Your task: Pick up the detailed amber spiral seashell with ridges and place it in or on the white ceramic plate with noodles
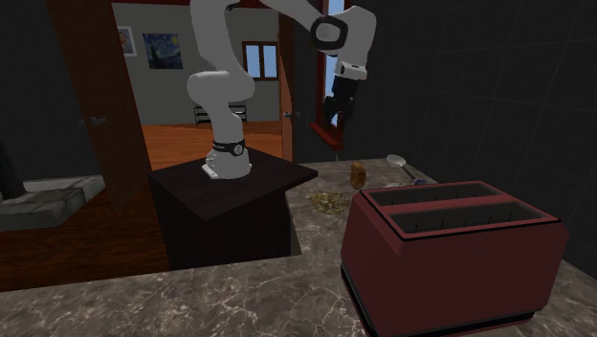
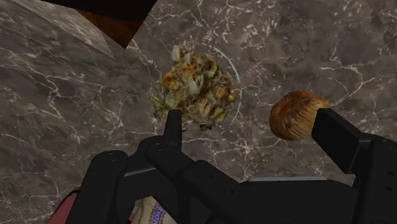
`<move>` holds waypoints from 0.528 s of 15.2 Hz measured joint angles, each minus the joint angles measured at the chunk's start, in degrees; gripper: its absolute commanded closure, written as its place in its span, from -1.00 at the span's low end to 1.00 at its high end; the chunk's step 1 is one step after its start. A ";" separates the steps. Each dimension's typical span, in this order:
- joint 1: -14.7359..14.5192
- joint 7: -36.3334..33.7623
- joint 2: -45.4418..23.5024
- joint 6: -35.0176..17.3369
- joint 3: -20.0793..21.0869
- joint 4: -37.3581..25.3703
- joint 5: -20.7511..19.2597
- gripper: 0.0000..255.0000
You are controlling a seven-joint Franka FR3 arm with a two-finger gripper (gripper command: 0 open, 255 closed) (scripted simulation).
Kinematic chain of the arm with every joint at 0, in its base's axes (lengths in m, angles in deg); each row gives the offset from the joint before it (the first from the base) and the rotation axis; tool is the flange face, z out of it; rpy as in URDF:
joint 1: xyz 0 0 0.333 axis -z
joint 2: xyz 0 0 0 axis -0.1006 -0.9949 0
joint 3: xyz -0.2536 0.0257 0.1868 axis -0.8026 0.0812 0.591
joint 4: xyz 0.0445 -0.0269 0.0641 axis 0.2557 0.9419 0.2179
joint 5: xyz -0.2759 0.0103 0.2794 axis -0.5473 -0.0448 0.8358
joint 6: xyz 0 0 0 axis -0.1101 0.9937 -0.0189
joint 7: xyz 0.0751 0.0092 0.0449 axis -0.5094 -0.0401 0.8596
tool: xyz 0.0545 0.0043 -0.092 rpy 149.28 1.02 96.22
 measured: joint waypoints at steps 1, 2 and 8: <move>0.04 -1.69 -2.66 -1.29 0.73 -1.10 -1.00 -1.00; -0.15 -3.38 -4.55 -2.42 1.43 -1.61 -1.76 -1.00; -1.61 -13.82 -19.84 -7.54 3.05 -9.37 -9.98 -1.00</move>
